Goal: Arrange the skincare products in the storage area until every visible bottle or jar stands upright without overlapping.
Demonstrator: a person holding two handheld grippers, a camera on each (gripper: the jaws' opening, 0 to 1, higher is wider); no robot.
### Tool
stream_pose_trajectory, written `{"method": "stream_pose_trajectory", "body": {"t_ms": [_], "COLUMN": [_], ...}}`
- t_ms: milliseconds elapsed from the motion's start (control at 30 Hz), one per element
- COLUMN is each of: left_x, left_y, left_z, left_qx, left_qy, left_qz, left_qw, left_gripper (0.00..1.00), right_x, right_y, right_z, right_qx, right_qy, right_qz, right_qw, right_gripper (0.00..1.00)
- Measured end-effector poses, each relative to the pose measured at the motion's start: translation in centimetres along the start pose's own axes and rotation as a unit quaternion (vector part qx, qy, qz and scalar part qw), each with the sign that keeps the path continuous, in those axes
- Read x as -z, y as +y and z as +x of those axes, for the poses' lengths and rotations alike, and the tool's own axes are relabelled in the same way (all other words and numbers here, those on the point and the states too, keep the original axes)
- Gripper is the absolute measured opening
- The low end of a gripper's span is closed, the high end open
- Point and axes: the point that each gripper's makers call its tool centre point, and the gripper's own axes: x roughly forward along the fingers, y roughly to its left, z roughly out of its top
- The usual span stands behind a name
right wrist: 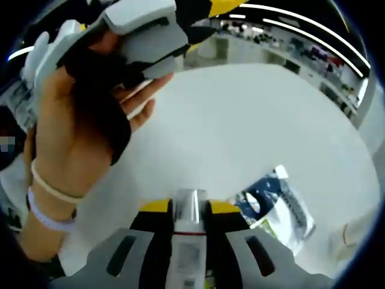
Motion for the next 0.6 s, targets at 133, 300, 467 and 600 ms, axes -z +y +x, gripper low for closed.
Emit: {"method": "stream_pose_trajectory", "body": {"t_ms": [133, 300, 467, 600], "left_x": [0.3, 0.7, 1.0, 1.4], "left_y": [0.1, -0.3, -1.0, -1.5], "left_z": [0.1, 0.0, 0.1, 0.3], "left_qx": [0.001, 0.009, 0.021, 0.029], "left_qy": [0.006, 0.008, 0.013, 0.021], "left_qz": [-0.003, -0.012, -0.011, -0.006], "left_qw": [1.0000, 0.9998, 0.9996, 0.9993], "left_gripper": [0.46, 0.46, 0.46, 0.46], "right_x": [0.0, 0.1, -0.1, -0.6], "right_y": [0.1, -0.1, -0.4, -0.9], "right_z": [0.0, -1.0, -2.8, -4.6], "right_qx": [0.007, 0.013, 0.014, 0.015], "right_qy": [0.016, 0.009, -0.027, -0.068], "right_qz": [-0.002, -0.022, -0.024, -0.023], "right_qw": [0.9999, 0.9996, 0.9992, 0.9973], "right_gripper": [0.19, 0.19, 0.19, 0.19]}}
